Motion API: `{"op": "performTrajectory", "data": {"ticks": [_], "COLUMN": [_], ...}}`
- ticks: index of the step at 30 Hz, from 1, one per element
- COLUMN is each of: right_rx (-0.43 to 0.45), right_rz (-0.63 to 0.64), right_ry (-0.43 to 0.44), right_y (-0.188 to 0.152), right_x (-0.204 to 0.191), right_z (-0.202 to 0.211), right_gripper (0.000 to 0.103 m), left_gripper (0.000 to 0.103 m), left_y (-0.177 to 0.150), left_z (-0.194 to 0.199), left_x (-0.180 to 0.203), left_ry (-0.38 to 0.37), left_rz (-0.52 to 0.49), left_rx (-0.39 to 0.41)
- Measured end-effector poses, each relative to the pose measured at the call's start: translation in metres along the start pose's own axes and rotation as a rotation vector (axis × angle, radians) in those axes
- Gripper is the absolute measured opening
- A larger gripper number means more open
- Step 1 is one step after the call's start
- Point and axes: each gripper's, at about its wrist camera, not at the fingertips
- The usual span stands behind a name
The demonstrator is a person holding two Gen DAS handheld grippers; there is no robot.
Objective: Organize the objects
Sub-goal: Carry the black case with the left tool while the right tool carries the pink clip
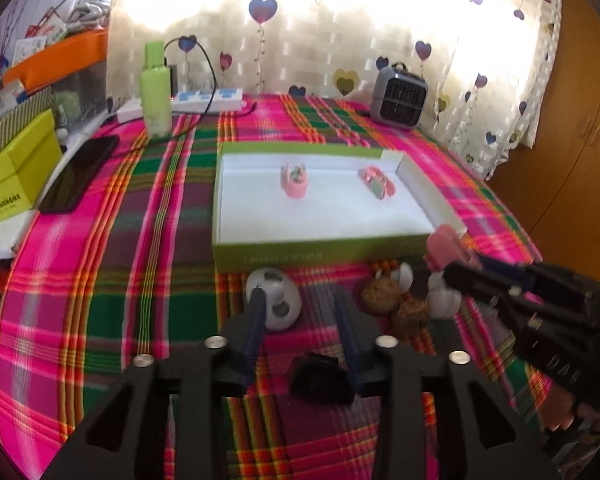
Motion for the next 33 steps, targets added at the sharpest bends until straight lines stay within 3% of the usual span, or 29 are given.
{"op": "performTrajectory", "data": {"ticks": [4, 15, 20, 33], "right_rx": [-0.003, -0.005, -0.002, -0.003], "right_rz": [0.003, 0.003, 0.000, 0.010], "right_ry": [0.002, 0.010, 0.014, 0.007], "right_y": [-0.001, -0.005, -0.008, -0.014], "right_x": [-0.001, -0.001, -0.001, -0.011], "right_z": [-0.001, 0.001, 0.003, 0.010], "right_gripper": [0.023, 0.023, 0.023, 0.023], "left_gripper": [0.043, 0.044, 0.050, 0.050], "left_y": [-0.008, -0.026, -0.041, -0.062], "left_z": [-0.007, -0.006, 0.009, 0.015], "left_x": [-0.003, -0.015, -0.025, -0.028], "left_ry": [-0.006, -0.001, -0.032, -0.030], "left_rz": [0.010, 0.039, -0.002, -0.054], "left_rx": [-0.035, -0.072, -0.094, -0.109]}}
Point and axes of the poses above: each gripper's, at about its wrist camera, not at the fingertips, and z roughly against the way its jaws point, x to its right, y to its top, and after that the axes turned 8 degrees about z, right-handed
